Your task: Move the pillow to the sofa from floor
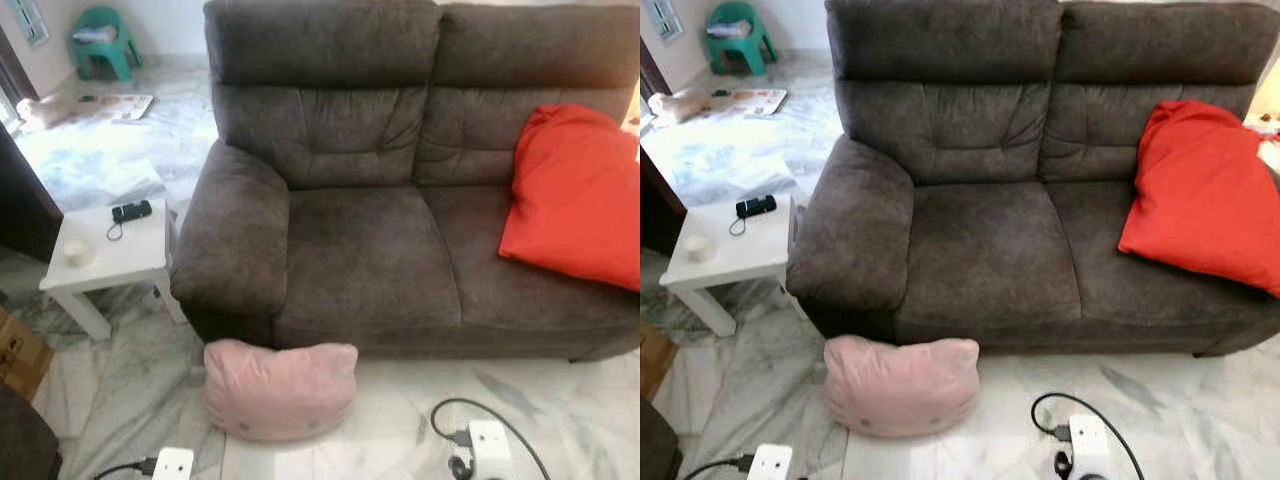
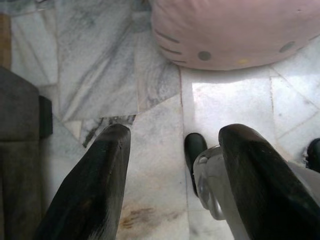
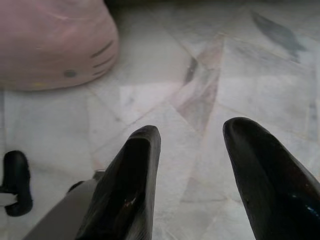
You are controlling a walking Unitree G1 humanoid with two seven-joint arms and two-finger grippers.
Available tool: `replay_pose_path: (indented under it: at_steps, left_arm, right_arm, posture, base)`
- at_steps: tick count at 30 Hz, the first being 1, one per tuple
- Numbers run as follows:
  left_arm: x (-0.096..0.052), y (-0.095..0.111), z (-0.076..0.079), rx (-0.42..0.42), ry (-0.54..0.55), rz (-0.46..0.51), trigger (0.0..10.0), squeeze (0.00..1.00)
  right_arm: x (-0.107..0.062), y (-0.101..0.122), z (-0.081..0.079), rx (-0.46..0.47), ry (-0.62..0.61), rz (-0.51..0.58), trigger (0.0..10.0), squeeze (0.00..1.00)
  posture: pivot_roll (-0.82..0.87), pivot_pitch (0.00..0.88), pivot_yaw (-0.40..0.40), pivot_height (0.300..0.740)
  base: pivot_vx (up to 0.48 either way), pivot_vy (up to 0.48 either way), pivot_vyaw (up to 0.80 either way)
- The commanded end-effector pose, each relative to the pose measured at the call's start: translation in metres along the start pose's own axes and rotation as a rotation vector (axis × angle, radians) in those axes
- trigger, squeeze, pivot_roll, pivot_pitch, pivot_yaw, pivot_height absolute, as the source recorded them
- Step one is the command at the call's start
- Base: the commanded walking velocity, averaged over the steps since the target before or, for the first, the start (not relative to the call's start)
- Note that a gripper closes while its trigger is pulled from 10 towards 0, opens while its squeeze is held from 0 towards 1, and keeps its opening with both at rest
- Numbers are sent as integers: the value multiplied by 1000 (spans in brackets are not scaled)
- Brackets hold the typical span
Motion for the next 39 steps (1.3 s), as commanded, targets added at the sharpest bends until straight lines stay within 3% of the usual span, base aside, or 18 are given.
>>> replay_pose_path:
  at_steps: [1, 8, 39]
  left_arm:
    - [-1, -2, -7, -15, 22, -3, 10000, 0]
    - [-2, -3, -7, -29, 25, 2, 10000, 0]
    - [-2, -3, -8, -29, 23, 2, 10000, 0]
  right_arm:
    - [0, 2, 0, 14, 2, 7, 10000, 0]
    - [0, 3, -2, 26, 11, 14, 10000, 0]
    - [0, 2, -6, 28, 19, 13, 10000, 0]
  posture:
    - [49, 44, -41, 740]
    - [50, 51, -41, 740]
    - [51, 55, -41, 740]
  base:
    - [0, 0, 0]
    - [125, 0, 0]
    - [339, 0, 0]
Point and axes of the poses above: a point about 5 cm out from each wrist's last joint towards the gripper, its own x axis pointing out of the wrist towards the gripper, its own y axis along the axis of the wrist's last joint, z = x × y, the point moved 5 cm from there along x, pointing out of the wrist towards the gripper, and after that the axes turned 6 degrees about -x, right-handed, at the moved point
